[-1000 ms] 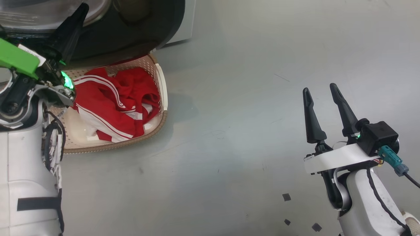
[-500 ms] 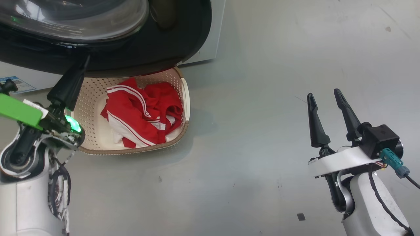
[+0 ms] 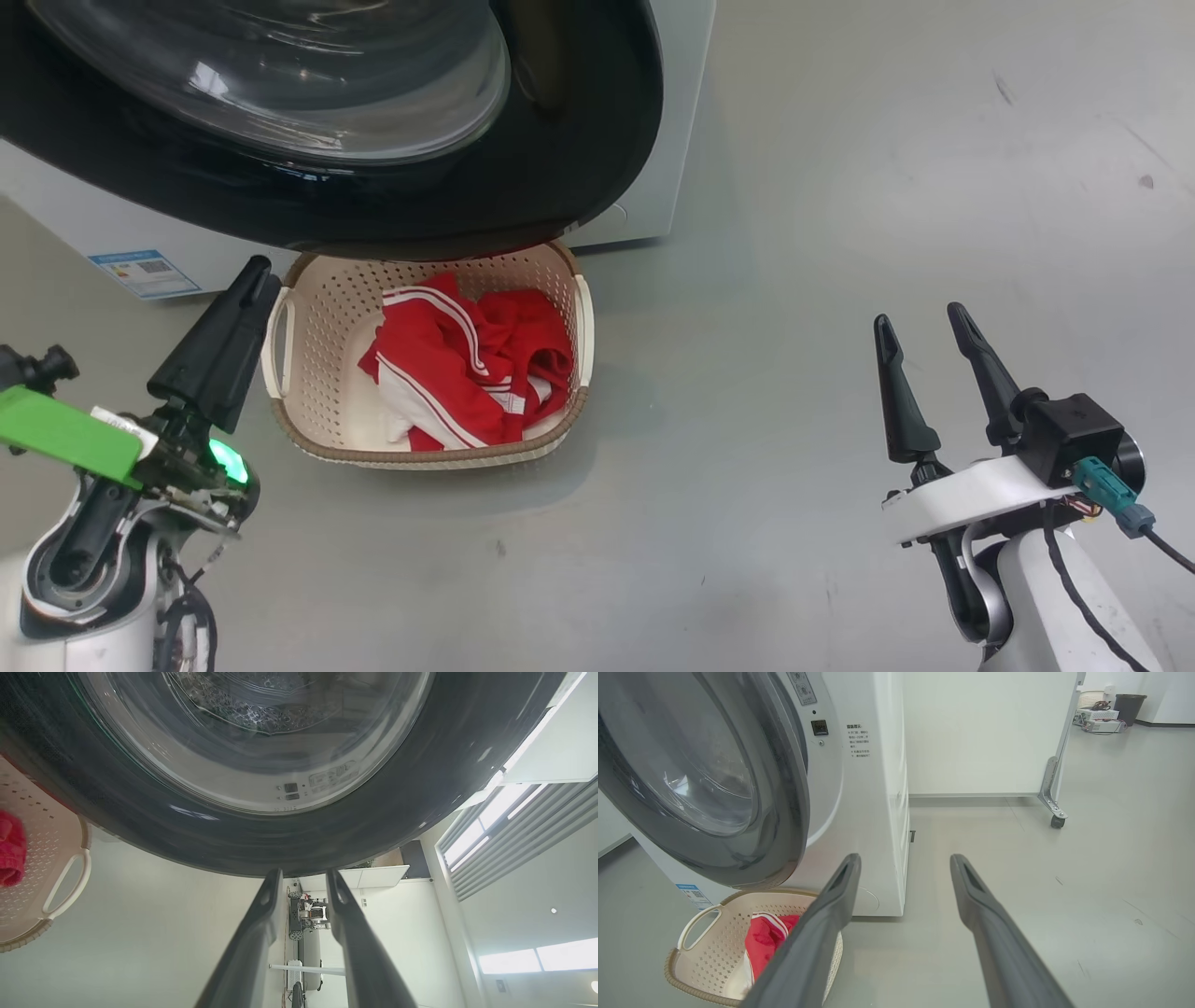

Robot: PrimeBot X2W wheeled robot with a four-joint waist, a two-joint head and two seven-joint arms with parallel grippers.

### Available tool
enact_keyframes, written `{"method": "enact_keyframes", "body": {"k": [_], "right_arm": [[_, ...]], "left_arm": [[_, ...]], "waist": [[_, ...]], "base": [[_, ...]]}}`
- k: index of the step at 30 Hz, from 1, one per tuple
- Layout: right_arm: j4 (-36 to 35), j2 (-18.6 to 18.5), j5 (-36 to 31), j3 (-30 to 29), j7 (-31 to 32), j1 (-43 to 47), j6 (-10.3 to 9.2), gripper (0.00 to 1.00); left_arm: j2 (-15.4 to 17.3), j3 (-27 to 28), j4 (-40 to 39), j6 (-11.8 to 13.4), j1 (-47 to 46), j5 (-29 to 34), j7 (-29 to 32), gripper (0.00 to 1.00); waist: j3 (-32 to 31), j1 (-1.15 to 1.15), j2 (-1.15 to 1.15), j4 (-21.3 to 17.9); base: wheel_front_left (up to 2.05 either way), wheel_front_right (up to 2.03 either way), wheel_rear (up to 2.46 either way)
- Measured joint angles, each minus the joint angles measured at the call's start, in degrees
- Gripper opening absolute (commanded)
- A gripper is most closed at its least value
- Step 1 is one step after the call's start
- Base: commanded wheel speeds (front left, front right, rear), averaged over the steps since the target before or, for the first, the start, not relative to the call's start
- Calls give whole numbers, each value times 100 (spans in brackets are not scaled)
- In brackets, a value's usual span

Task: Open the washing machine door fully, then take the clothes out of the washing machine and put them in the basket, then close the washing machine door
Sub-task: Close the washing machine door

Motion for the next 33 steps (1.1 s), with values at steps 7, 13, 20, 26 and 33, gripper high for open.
{"method": "enact_keyframes", "body": {"k": [7, 13, 20, 26, 33], "right_arm": [[65, 9, 0, 31, 0, 159, 1, 100], [112, 14, 1, -40, 0, 395, -7, 100], [118, 7, 1, -59, 0, 557, -56, 100], [107, -2, 1, -66, 0, 638, -65, 100], [74, -8, 0, -57, 0, 805, -66, 100]], "left_arm": [[-2, 78, -352, 0, 569, 67, -215, 100], [-2, 123, -739, 0, 906, 589, -619, 100], [270, -75, -1299, 0, 1275, 2438, -1294, 100], [911, -617, -1838, -2, 1469, 4240, -1983, 100], [1163, -978, -1913, -19, 1912, 5649, -2799, 100]], "waist": [[-333, 0, 0, 134], [-619, 0, 0, 214], [-917, 0, 0, 312], [-1121, 0, 0, 375], [-1291, 0, 0, 426]], "base": [[0, 0, 0], [0, 0, 0], [0, 0, 0], [0, 0, 0], [0, 0, 0]]}}
